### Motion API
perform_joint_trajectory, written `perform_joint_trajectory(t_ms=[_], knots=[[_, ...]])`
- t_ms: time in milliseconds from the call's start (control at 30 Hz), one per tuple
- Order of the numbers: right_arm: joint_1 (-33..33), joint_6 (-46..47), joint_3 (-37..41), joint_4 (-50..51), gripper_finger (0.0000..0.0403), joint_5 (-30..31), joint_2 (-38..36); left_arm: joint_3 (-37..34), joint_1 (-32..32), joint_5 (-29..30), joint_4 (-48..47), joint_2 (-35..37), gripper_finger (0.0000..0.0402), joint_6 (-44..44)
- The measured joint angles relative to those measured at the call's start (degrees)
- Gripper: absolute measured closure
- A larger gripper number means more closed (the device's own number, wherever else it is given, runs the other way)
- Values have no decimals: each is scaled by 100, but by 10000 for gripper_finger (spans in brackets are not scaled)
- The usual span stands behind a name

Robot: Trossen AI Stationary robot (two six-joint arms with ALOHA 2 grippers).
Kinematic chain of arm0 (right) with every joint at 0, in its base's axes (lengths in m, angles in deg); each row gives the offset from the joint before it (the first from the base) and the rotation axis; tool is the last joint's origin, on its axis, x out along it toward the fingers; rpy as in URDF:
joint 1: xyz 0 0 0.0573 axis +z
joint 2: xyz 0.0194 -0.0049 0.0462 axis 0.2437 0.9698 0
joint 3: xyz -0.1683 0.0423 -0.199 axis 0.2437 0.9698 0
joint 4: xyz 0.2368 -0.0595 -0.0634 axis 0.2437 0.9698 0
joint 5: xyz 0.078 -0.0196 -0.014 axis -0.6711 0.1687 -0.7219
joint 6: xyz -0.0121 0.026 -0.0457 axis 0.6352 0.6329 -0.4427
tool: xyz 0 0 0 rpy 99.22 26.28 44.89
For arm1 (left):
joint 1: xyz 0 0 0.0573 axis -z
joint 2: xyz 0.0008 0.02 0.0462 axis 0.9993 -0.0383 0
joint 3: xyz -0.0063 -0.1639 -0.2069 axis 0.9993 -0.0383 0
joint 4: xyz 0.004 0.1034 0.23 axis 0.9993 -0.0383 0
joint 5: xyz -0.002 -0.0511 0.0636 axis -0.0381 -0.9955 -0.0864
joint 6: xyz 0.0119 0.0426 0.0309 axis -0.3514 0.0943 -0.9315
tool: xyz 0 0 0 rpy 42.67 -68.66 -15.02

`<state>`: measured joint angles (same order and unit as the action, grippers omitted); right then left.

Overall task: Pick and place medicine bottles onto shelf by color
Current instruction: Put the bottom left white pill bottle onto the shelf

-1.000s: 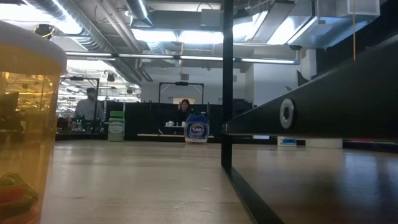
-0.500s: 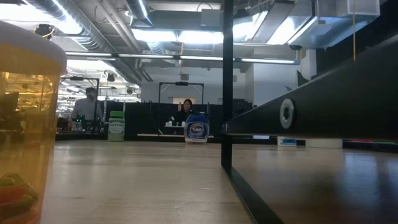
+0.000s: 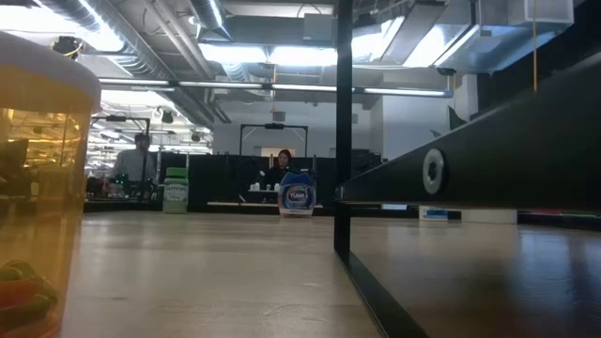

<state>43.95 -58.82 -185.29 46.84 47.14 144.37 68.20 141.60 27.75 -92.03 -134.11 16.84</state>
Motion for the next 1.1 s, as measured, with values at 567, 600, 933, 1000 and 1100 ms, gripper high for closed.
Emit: perform_joint_trajectory(t_ms=[567, 600, 933, 1000, 1100], knots=[[-2, -439, 1, 0, 185, 4, 0, 1903, -1220, 397, -1480, 71, 237, -2633], [-2, -434, 0, -4, 185, 4, 0, 1986, -1264, 461, -1480, 72, 237, -2768], [-2, 476, 2, -366, 185, 2, 0, 2358, -1613, 1264, -1390, 71, 237, -3181], [-2, 532, 2, -466, 185, 0, 0, 2358, -1682, 1296, -1390, 71, 237, -3160], [-2, 631, 2, -533, 185, 0, 0, 2358, -1835, 1302, -1388, 69, 237, -3160]])
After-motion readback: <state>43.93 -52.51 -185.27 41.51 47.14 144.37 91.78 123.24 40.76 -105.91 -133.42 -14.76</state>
